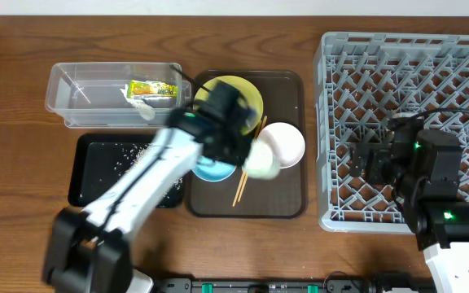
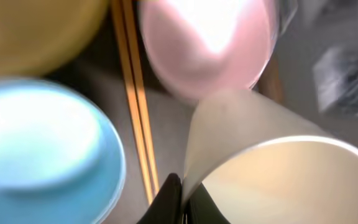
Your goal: Sort waste into correct bins and load items into the dishwasher rack
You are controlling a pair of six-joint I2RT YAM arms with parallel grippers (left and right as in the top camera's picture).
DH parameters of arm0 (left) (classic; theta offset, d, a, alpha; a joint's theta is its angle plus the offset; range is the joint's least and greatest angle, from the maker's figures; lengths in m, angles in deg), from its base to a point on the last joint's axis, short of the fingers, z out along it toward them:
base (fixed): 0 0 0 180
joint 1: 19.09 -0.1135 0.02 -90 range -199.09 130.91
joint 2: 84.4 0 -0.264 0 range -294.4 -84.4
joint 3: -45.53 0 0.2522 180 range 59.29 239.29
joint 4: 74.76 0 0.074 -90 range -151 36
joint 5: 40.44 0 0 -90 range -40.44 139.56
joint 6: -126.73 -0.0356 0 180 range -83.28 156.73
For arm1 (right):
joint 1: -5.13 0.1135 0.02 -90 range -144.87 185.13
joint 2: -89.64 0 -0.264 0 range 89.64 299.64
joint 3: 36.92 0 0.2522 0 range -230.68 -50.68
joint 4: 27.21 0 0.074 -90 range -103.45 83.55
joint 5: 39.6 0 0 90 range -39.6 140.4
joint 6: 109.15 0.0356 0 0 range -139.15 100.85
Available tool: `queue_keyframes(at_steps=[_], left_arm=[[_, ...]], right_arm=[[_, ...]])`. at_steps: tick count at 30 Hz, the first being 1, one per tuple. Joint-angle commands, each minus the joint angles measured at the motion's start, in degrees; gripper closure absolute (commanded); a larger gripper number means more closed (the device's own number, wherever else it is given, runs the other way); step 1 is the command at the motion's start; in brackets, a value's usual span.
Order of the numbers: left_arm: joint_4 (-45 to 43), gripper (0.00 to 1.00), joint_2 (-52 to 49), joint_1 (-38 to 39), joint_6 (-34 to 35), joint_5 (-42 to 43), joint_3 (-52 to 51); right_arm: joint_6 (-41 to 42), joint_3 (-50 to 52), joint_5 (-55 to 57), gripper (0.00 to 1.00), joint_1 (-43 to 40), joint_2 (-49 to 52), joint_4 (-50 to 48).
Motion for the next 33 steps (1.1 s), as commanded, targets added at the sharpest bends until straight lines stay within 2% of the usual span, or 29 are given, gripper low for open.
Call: queue_keyframes(at_steps=[1,7,10,13,20,26,33], left_arm=[[-4.83,0.94,1.84,-7.06,7.06,12.02,0.52],[-19.87,0.94,-2.25,-14.36,17.79,36.54,0.48],[-25.49,0.94,-5.18,-14.58,22.32,47.91,0.48],[-27.67,0.94,-7.32,-13.81,25.57,54.71,0.48],[-27.65,0.94,-8.09,-10.71,25.7,57.42,0.48],[-27.63,0.94,-8.09,-8.68,26.77,57.4,0.48],[-27.63,0.94,-8.09,-7.72,26.8,57.22,0.48]], right_arm=[[-2.38,-1.29,-12.26,0.01,0.17,2.27,-0.52],[-12.55,-1.29,-36.37,0.04,0.26,8.79,-2.93],[-17.0,-1.29,-46.18,0.05,0.26,12.35,-4.94],[-21.05,-1.29,-53.37,0.04,0.26,16.09,-6.88],[-19.85,-1.29,-60.67,0.04,0.26,23.32,-17.03],[-11.98,-1.29,-61.26,0.04,0.26,24.41,-29.2],[-5.22,-1.29,-68.57,0.06,0.26,24.41,-40.3]])
